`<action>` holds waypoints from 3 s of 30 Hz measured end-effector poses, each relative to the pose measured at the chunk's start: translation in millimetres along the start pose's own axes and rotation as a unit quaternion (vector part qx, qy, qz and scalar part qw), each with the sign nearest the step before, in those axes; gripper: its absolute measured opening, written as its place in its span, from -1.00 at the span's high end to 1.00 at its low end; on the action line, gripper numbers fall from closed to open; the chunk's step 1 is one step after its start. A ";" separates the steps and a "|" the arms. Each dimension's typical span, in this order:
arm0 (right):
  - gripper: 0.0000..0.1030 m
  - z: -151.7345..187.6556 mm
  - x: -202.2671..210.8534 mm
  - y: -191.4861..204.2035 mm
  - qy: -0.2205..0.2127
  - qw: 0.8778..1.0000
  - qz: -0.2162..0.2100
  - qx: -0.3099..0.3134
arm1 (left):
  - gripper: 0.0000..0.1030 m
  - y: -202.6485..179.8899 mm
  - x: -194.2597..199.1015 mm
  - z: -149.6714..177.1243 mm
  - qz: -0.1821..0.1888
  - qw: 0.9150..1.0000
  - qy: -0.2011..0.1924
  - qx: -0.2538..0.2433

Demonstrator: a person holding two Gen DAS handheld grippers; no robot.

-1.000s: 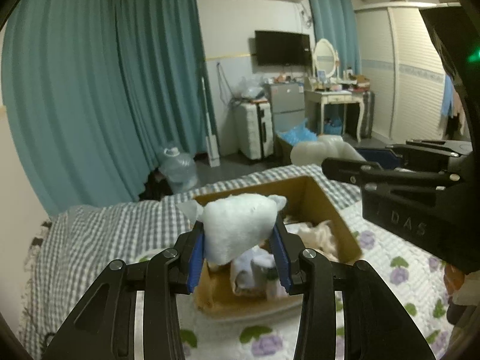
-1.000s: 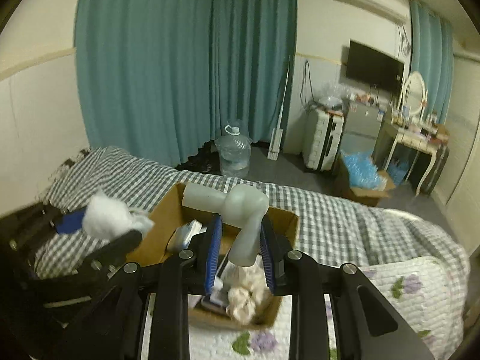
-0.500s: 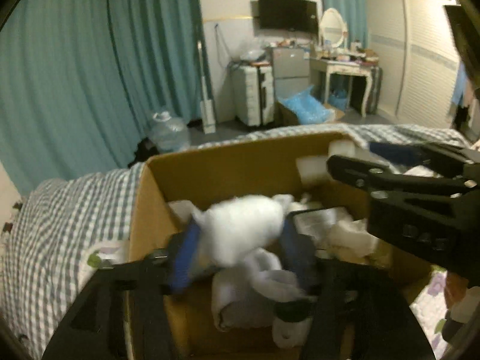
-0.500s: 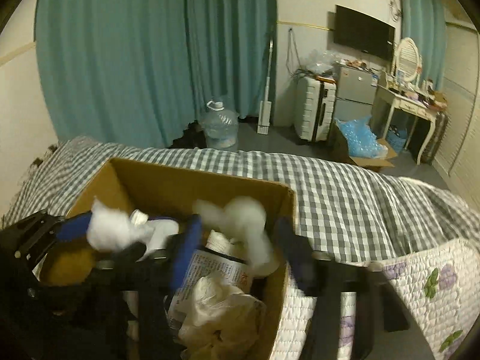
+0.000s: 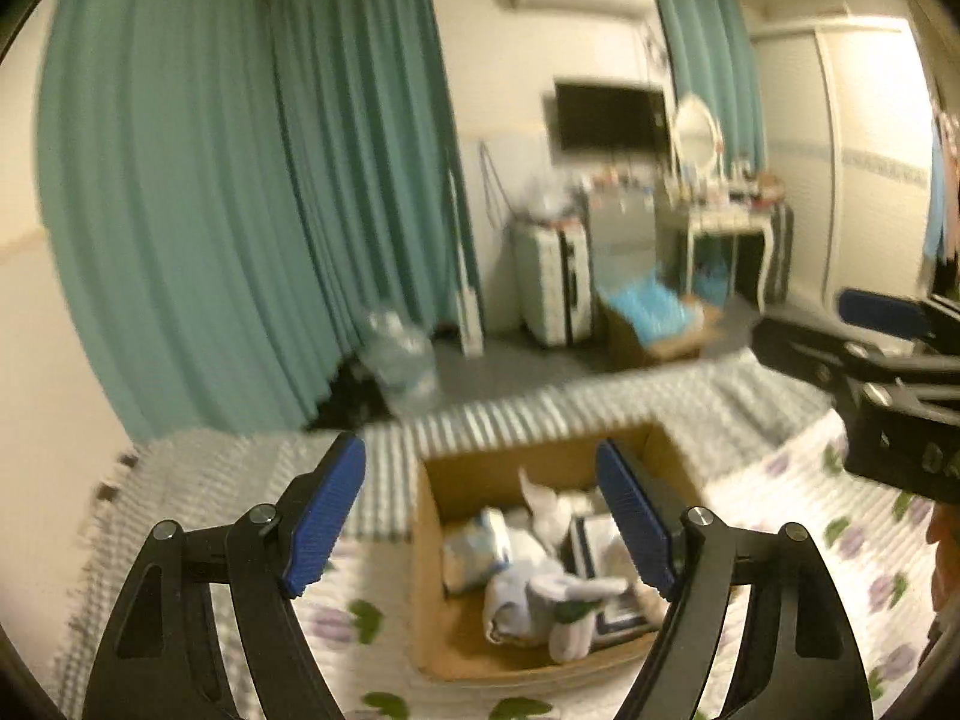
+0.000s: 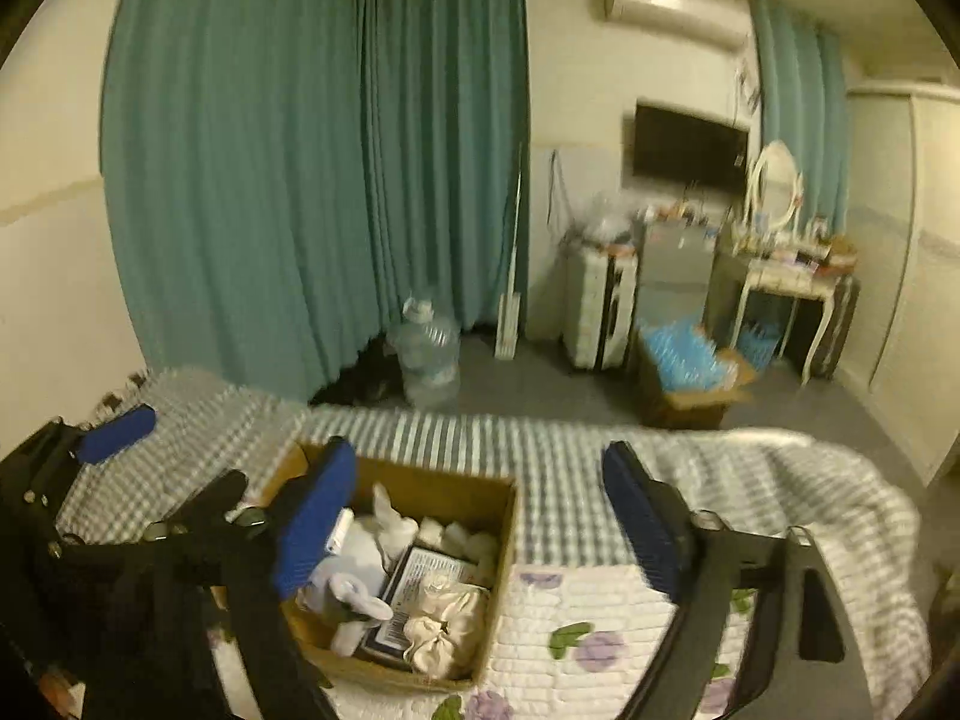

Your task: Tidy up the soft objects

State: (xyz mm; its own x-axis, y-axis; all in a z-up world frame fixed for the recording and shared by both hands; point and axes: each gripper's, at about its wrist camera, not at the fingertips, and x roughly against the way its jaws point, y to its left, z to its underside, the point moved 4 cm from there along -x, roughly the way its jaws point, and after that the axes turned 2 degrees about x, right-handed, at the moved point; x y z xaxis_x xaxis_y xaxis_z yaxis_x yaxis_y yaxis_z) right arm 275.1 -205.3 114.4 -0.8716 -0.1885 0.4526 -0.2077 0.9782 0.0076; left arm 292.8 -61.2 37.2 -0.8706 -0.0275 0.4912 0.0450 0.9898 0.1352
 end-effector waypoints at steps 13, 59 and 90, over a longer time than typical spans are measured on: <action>-0.99 0.4 209.2 26.9 -0.165 0.985 -0.052 0.022 | -0.91 45.6 207.2 -25.3 -0.059 0.982 -0.171 0.061; -0.99 146.4 85.8 20.1 -0.084 0.996 -0.031 -0.012 | -0.91 17.9 139.9 116.8 -0.043 0.992 -0.093 0.079; -0.99 152.2 79.0 22.3 -0.075 0.997 -0.031 -0.010 | -0.91 14.6 139.6 119.5 -0.040 0.993 -0.088 0.065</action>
State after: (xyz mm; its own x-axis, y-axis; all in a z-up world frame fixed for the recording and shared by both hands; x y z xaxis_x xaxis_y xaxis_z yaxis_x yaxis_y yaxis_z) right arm 134.0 -211.6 14.6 -0.9138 -0.2585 0.3132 -0.2557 0.9654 0.0508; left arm 113.4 -33.9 4.8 -0.9415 -0.0931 0.3238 -0.0812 0.9954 0.0503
